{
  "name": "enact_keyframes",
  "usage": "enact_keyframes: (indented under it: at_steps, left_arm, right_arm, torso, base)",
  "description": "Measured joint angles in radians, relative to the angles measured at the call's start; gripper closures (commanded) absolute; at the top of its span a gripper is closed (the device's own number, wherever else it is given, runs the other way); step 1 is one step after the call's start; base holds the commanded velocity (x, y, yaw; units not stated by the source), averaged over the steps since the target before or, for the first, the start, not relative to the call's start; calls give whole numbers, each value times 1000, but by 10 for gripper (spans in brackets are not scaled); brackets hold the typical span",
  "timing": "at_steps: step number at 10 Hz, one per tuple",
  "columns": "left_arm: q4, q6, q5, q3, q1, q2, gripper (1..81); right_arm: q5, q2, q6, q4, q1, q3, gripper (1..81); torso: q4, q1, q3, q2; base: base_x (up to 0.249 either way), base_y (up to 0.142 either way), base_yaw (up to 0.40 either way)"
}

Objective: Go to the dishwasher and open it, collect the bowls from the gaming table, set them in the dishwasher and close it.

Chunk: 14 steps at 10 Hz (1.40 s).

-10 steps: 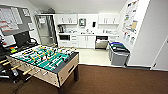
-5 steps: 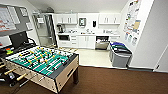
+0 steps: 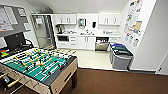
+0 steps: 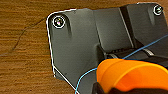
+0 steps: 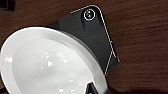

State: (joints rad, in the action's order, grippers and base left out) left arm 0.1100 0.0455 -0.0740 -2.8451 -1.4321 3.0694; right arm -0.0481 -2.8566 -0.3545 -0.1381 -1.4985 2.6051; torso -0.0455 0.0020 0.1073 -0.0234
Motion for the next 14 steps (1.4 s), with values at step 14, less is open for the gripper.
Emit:
enact_keyframes:
  at_steps: [14]
  left_arm:
    - [0,0,1,1,-1,-3,811]
  right_arm:
    - [0,-1,0,0,0,0,811]
  torso:
    - [0,0,0,0]
  base:
    - [190,-71,0]
